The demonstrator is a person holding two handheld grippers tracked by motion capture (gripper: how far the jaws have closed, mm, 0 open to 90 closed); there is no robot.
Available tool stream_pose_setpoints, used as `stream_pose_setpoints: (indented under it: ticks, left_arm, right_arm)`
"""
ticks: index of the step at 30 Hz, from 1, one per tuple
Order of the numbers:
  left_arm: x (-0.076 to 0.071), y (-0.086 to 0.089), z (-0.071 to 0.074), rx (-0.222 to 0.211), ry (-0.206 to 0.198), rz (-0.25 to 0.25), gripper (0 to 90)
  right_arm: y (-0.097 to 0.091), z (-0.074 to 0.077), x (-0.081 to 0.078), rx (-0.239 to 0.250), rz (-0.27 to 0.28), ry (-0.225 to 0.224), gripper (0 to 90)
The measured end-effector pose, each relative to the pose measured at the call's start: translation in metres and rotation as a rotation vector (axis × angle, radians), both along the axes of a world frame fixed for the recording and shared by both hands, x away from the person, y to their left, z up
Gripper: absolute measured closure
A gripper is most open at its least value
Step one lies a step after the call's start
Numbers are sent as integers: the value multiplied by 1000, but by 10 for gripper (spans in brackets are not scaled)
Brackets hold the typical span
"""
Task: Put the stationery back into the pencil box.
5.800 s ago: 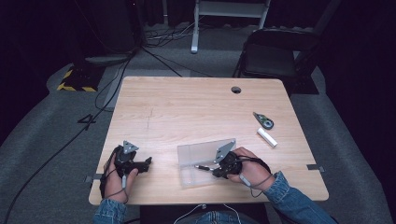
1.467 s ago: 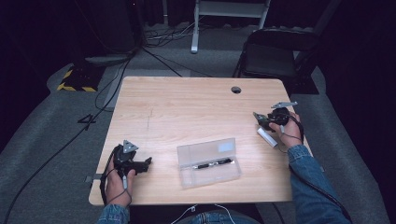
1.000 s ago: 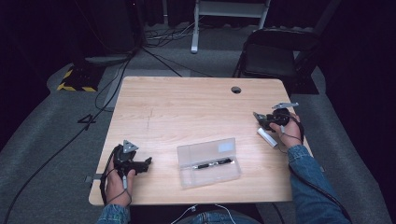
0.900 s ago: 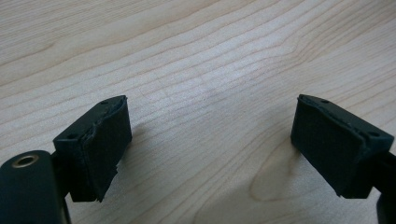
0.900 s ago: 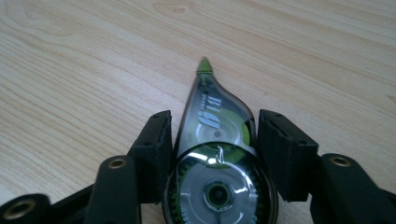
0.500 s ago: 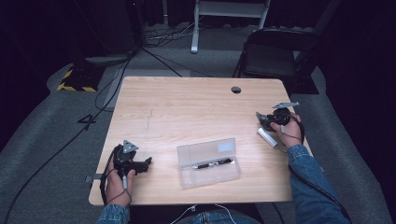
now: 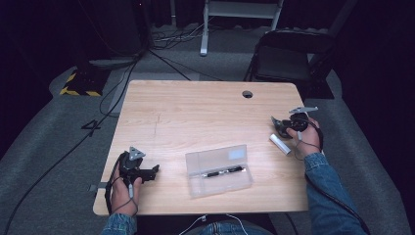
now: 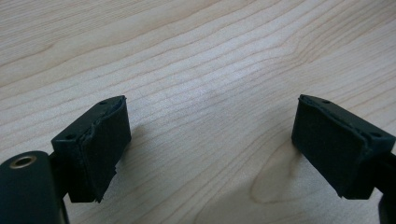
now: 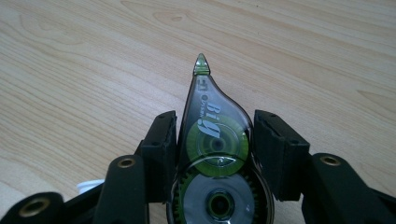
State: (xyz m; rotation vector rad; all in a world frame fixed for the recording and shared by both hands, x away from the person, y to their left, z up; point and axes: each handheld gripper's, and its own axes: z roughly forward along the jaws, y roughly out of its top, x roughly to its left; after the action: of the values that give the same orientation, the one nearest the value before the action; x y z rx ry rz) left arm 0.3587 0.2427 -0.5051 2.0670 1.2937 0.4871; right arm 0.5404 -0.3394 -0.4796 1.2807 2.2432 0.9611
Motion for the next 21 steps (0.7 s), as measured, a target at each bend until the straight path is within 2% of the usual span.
stream_pose_setpoints:
  ticks: [5, 6, 10, 21]
  left_arm:
    - [0, 0, 0, -1, 0, -1, 117]
    - [1, 0, 0, 1, -1, -3, 115]
    - [2, -1, 0, 0, 2, -4, 108]
    - [6, -3, -1, 0, 10, -4, 72]
  right_arm:
    - [-1, 8, -5, 5, -2, -7, 518]
    - [0, 15, -9, 11, 2, -22, 519]
    - [1, 23, -14, 13, 9, -32, 519]
    - [22, 57, -39, 21, 95, -91, 520]
